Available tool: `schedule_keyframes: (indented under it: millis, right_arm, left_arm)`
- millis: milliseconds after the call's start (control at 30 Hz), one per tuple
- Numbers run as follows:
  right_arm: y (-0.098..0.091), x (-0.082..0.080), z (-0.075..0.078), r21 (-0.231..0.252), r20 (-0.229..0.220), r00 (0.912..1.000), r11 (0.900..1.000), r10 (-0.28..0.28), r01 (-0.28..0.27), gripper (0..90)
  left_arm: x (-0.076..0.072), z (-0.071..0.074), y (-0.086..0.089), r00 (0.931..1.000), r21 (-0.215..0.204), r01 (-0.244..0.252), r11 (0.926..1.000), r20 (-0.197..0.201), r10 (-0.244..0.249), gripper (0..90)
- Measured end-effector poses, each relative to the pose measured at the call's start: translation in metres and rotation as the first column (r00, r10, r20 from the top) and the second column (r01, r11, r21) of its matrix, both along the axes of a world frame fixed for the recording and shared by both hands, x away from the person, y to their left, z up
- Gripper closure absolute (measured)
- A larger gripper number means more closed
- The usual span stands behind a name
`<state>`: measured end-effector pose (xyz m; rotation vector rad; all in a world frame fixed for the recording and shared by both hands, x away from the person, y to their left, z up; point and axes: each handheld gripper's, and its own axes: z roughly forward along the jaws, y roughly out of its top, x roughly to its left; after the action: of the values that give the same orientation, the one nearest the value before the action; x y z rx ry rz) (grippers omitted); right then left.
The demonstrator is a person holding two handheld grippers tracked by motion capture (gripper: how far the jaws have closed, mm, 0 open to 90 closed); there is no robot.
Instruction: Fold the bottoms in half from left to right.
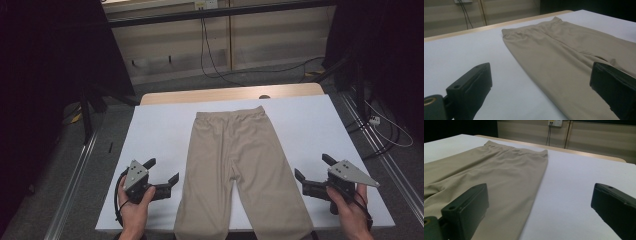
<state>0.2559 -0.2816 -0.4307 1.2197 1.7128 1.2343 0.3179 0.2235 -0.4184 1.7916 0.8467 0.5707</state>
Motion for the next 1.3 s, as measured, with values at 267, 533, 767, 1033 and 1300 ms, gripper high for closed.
schedule_keyframes:
  millis: [267, 533, 767, 1033, 1300]
  right_arm:
    - [0.004, 0.000, -0.001, -0.002, -0.012, 0.9997, 0.9998, 0.019, -0.019, 2.2]
    - [0.024, 0.001, -0.003, 0.035, -0.031, 0.9888, 0.9888, 0.146, -0.145, 1.3]
    - [0.050, 0.007, -0.002, 0.051, -0.058, 0.9765, 0.9775, 0.208, -0.205, 1.6]
    - [0.075, 0.008, -0.003, 0.018, -0.081, 0.9539, 0.9573, 0.289, -0.288, 10.1]
    - [0.110, 0.017, 0.001, 0.034, -0.124, 0.9181, 0.9263, 0.376, -0.375, 10.3]
  left_arm:
    - [0.003, -0.002, -0.005, 0.9999, 0.020, -0.006, 0.9998, -0.014, 0.006, 4.3]
    - [0.004, -0.003, -0.006, 0.9983, 0.034, 0.029, 0.9990, -0.052, -0.027, 5.1]
    - [0.009, -0.004, -0.007, 0.9968, 0.030, 0.029, 0.9991, -0.076, -0.027, 6.3]
    - [0.018, 0.003, -0.017, 0.9963, 0.026, 0.061, 0.9978, -0.062, -0.060, 6.2]
    - [0.045, 0.007, -0.038, 0.9876, 0.028, 0.113, 0.9932, -0.113, -0.109, 7.0]
